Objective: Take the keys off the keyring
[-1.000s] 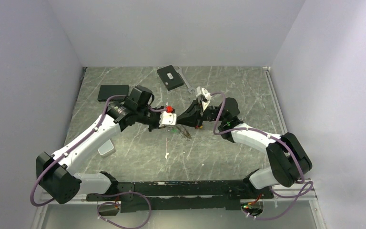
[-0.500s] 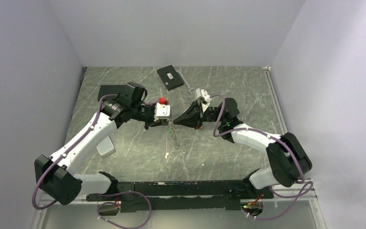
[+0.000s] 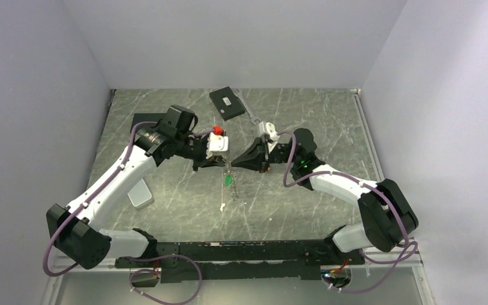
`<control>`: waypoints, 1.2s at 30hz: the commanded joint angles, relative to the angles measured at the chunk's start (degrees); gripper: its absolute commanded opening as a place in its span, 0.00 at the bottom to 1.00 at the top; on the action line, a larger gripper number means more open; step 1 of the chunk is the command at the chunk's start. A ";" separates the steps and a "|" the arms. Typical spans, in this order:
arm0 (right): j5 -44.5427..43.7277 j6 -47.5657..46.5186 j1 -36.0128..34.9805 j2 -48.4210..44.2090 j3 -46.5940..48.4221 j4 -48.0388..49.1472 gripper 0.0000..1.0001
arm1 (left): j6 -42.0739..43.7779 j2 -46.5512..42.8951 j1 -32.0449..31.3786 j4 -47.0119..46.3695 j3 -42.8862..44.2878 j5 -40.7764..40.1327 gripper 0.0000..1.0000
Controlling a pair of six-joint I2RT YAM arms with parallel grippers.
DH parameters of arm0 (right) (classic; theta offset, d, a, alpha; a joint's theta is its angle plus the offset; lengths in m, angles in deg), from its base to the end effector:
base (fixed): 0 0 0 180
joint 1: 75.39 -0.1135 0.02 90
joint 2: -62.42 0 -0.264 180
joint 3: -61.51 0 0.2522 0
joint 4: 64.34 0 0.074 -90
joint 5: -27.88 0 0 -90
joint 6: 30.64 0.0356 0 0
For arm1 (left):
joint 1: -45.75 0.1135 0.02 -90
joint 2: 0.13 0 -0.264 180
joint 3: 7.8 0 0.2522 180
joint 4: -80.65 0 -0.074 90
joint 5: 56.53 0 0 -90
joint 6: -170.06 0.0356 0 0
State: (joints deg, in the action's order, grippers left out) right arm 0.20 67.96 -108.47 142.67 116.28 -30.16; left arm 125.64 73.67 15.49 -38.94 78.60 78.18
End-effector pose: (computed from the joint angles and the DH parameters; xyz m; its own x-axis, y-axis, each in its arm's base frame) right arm 0.2278 0.1860 0.2789 -0.0223 0.0684 -0.9974 -0.9949 -0.0999 0.0154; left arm 0.2112 -0.1522 0.3485 0.0993 0.5297 -0.8423 0.9934 -0.0037 0.1148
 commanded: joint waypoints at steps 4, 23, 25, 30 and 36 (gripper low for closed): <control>2.80 -9.49 -1.12 -0.97 4.14 -11.98 0.00 | 2.04 0.23 -2.83 2.32 4.72 -1.67 0.00; 0.03 -13.01 0.85 -1.41 10.46 -23.41 0.29 | -3.00 2.87 -5.51 5.95 6.98 -8.15 0.00; -0.29 -11.57 2.24 -2.08 10.12 -22.22 0.34 | -4.48 3.75 -5.47 6.88 7.93 -8.78 0.00; -1.07 -10.48 5.84 -3.77 10.41 -22.61 0.44 | -10.23 6.58 -5.35 8.58 10.81 -10.46 0.00; -5.57 -14.18 7.16 -5.65 13.54 -31.89 0.60 | -18.72 12.72 -5.33 12.76 16.43 -11.58 0.00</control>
State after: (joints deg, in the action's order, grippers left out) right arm -2.20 56.44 -101.50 139.96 125.35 -57.06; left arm 114.65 83.84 10.24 -28.75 90.42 67.27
